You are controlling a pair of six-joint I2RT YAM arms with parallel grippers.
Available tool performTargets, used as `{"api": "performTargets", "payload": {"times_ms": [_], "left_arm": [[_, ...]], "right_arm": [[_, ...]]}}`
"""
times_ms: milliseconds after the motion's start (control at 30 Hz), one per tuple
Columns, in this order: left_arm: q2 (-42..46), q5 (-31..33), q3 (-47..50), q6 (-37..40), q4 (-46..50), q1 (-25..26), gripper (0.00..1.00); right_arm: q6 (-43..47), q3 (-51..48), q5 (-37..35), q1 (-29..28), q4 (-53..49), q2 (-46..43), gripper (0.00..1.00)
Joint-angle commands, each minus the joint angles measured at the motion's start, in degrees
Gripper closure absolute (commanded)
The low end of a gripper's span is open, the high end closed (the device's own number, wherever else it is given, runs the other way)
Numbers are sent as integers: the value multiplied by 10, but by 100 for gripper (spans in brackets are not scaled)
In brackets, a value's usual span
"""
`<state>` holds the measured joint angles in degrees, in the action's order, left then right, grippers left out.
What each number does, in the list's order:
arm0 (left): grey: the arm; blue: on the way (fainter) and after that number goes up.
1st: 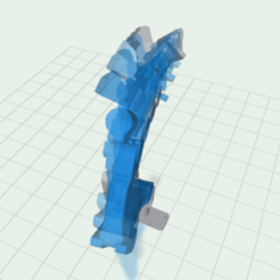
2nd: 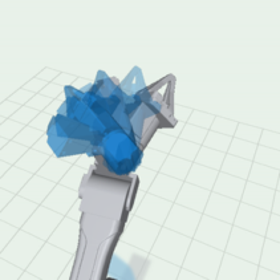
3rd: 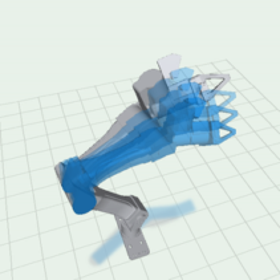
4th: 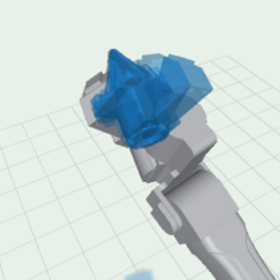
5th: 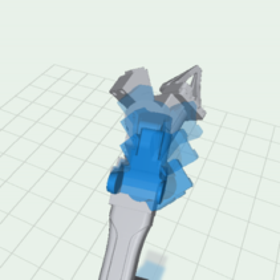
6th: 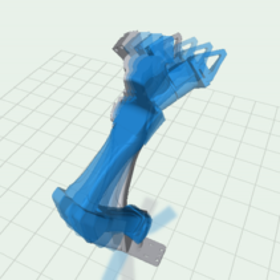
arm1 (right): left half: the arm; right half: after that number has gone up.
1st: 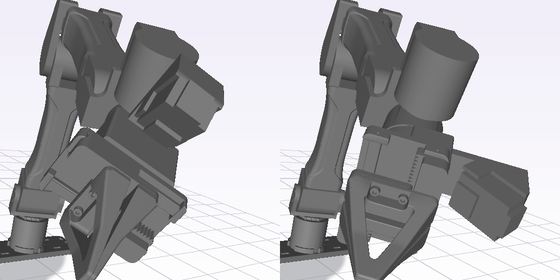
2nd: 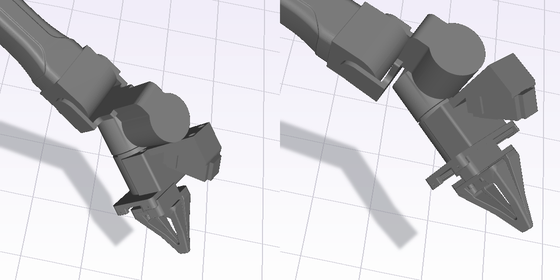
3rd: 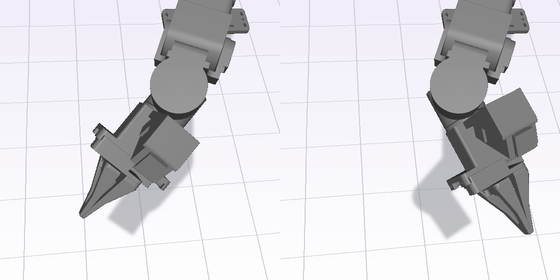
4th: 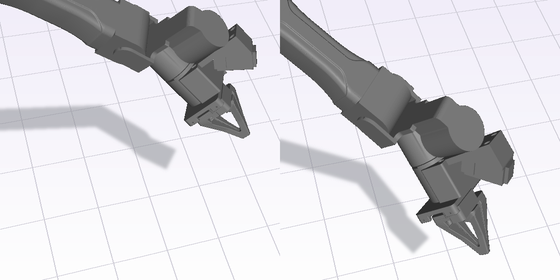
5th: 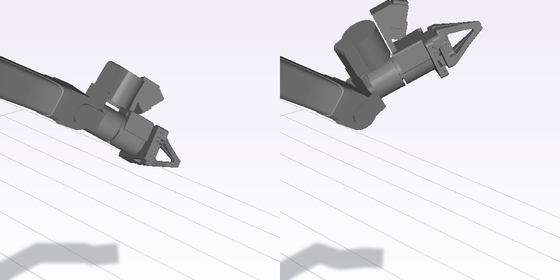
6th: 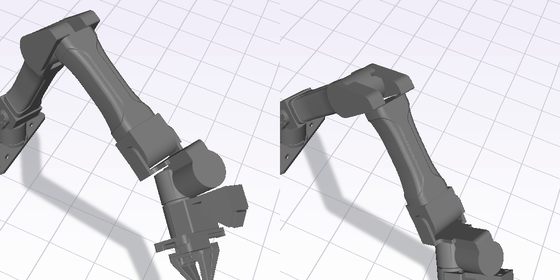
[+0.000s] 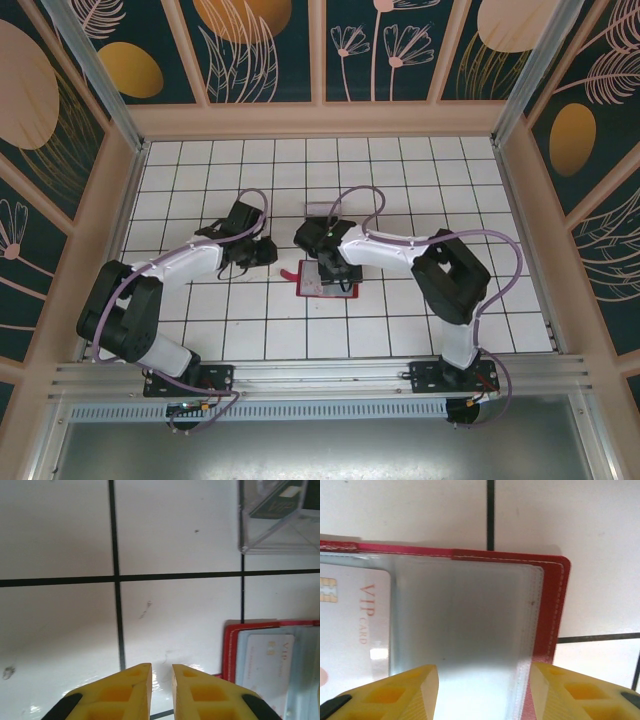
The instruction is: Take the credit cards out of the card holder
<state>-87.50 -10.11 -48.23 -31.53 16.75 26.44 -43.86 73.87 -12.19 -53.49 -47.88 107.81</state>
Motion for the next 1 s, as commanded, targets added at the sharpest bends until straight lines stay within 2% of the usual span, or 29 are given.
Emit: {"api": "performTargets", "payload": {"times_ms": [0,167,300,433,767,967], "left_arm": [[-15,-5,-21,-6,8,17,80],[-38,-4,-48,-18,7,52,80],[-55,-7,-62,-28,3,74,81],[-70,-28,-68,-33,-8,89,82],[-103,-31,-72,-26,-4,114,84],[-132,-38,-70,-23,-2,121,84]], "right_arm": [[-11,-18,-18,8,9,-27,48],[-3,-27,-23,16,16,-42,49],[6,-37,1,21,48,-61,51],[11,-58,49,31,96,-82,54],[-1,-126,200,61,255,-106,69],[-10,-141,239,66,306,-88,76]]}}
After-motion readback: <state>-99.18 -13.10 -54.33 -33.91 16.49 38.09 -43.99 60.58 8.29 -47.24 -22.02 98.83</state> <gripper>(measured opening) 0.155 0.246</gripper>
